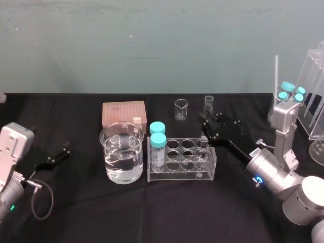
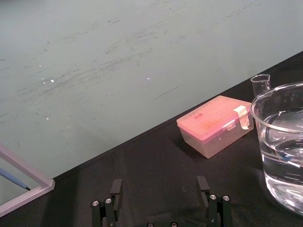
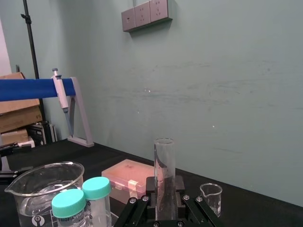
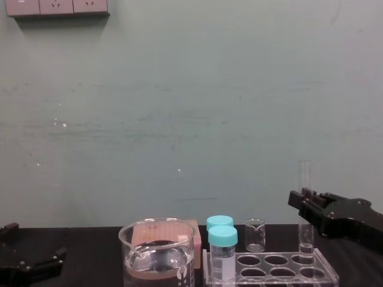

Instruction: Hold the test tube with one hand and immerse one end into the beaker, then return it to the test tube rack.

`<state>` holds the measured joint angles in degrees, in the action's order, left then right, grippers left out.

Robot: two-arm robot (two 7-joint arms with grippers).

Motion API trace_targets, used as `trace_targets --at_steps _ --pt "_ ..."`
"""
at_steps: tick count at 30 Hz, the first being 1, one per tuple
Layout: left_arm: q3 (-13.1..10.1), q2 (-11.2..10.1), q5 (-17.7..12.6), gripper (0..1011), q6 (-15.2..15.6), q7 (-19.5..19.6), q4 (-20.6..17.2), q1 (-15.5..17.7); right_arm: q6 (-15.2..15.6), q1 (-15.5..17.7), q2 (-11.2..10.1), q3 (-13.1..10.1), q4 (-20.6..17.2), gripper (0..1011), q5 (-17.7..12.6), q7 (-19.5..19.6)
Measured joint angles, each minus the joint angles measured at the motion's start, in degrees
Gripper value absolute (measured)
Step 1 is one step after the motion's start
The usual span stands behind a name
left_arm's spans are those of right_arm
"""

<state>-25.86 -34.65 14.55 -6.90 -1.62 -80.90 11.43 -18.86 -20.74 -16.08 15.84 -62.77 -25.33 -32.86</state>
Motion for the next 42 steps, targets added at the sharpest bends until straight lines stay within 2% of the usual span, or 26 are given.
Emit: trace_targets --at_steps 33,38,39,41,42 --pt "0.0 0.0 0.0 1000 0.0 0.0 0.0 0.0 0.7 0.1 -0.1 0.3 -0.1 228 1.0 0.6" --pt "0.0 0.0 0.0 1000 0.0 0.0 0.0 0.0 0.7 0.1 -0.1 0.3 -0.1 335 0.9 0.6" --pt "0.0 0.0 0.0 1000 0.0 0.0 0.0 0.0 0.7 0.1 -0.1 0.2 -0.1 397 0.9 0.6" --pt "0.0 0.0 0.0 1000 0.0 0.0 0.0 0.0 0.7 0.1 -0.1 0.2 -0.1 437 0.9 0.6" --pt "0.0 0.0 0.0 1000 0.0 0.0 0.0 0.0 0.7 0.1 -0.1 0.2 -0.1 499 0.9 0.6"
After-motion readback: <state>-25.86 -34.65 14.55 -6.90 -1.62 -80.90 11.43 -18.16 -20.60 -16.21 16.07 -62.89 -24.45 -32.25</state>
